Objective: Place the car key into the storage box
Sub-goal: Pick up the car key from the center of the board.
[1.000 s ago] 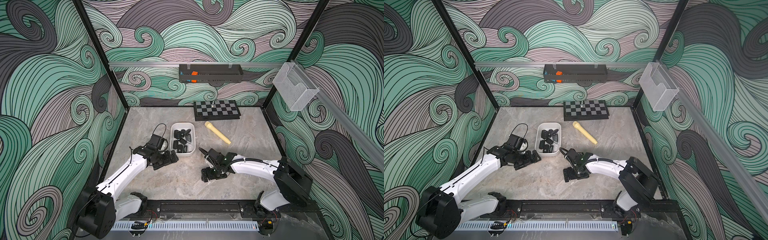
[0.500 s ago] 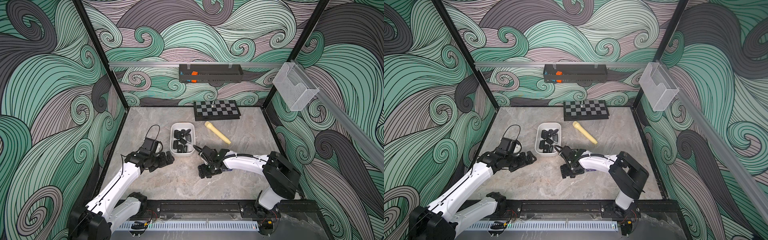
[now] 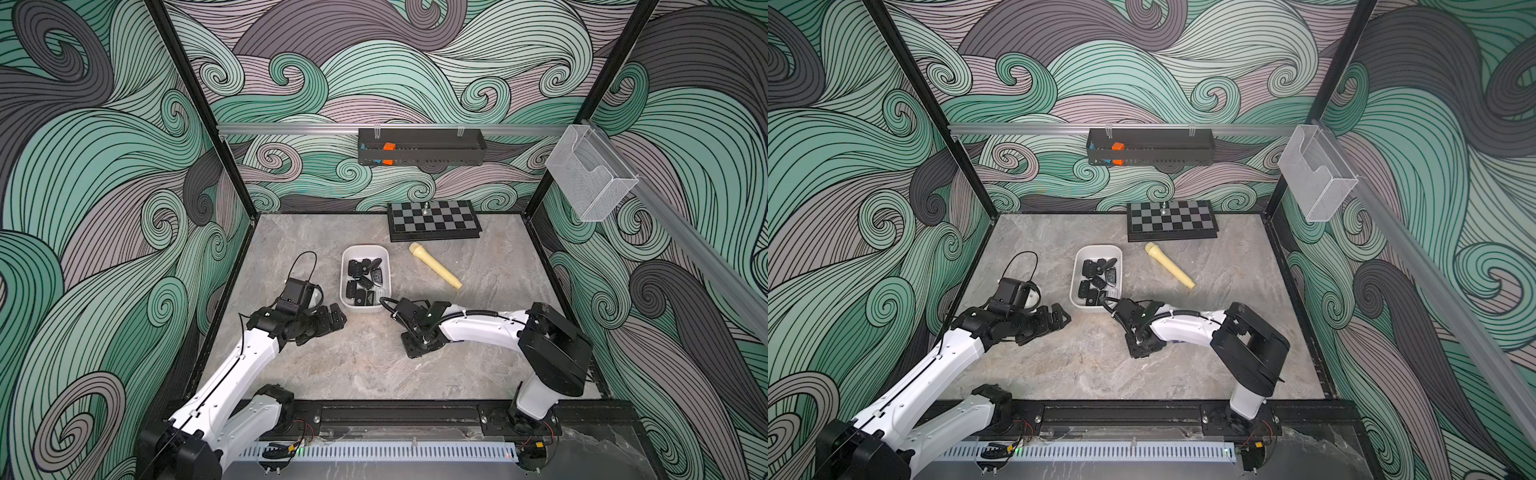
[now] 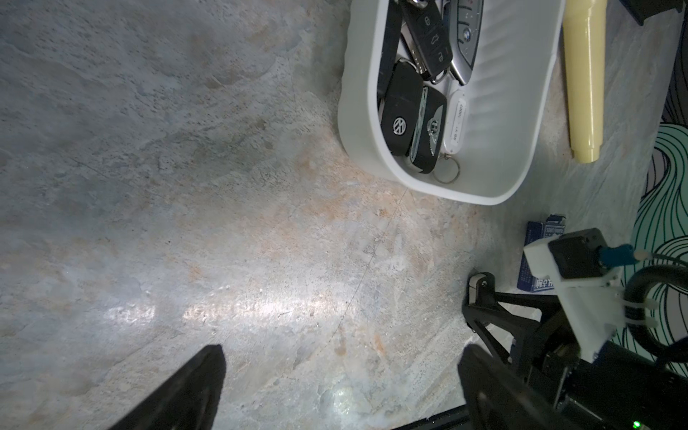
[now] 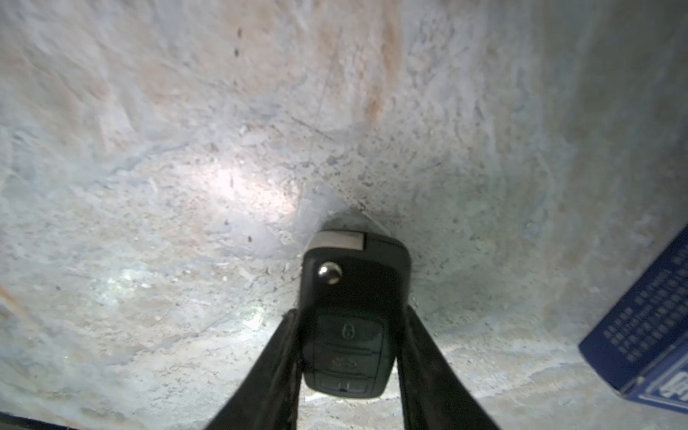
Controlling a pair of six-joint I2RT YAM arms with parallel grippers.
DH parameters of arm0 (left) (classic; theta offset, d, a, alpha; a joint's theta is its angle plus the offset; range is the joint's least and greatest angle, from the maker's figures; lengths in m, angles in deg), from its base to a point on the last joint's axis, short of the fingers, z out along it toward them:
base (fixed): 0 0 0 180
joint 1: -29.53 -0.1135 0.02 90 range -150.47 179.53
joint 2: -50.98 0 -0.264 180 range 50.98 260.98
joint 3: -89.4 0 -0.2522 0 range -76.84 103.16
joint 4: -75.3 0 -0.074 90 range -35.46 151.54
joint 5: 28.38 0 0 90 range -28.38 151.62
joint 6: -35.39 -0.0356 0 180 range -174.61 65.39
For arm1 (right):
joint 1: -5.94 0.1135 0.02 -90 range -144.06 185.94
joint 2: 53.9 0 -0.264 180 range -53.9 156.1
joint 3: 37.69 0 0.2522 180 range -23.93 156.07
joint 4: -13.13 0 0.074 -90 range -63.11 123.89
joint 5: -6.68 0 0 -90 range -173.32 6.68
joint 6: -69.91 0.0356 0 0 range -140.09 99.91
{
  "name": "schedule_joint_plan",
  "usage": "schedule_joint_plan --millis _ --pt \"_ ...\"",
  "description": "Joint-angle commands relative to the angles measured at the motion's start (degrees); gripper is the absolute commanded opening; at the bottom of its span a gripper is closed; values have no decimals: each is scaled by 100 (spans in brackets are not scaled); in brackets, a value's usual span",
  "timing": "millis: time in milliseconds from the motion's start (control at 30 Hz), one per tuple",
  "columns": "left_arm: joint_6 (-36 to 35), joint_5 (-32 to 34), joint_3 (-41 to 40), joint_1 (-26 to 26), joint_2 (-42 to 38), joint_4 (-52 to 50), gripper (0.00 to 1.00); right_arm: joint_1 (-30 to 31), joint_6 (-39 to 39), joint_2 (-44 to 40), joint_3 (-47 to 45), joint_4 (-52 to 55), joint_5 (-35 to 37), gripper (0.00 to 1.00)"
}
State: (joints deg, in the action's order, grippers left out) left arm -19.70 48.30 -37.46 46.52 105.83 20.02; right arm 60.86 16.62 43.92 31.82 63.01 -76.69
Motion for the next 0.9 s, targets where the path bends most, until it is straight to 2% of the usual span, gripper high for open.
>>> schedule_joint_plan --millis 0,100,200,467,633,867 --pt "-134 -16 -34 -72 -83 36 99 59 170 178 50 255 101 32" --pt "-126 -73 -78 -93 -75 74 99 54 170 155 77 255 110 26" --pt "-68 -82 -94 -114 -117 77 99 51 127 58 151 336 104 24" --pt "146 -254 -377 -154 -208 351 99 54 168 -827 359 581 154 24" --pt "259 -302 -461 -197 -110 559 99 54 -213 -1178 736 598 195 25" --pt "252 -566 -356 -377 -102 528 99 -14 -811 -634 2008 576 361 26"
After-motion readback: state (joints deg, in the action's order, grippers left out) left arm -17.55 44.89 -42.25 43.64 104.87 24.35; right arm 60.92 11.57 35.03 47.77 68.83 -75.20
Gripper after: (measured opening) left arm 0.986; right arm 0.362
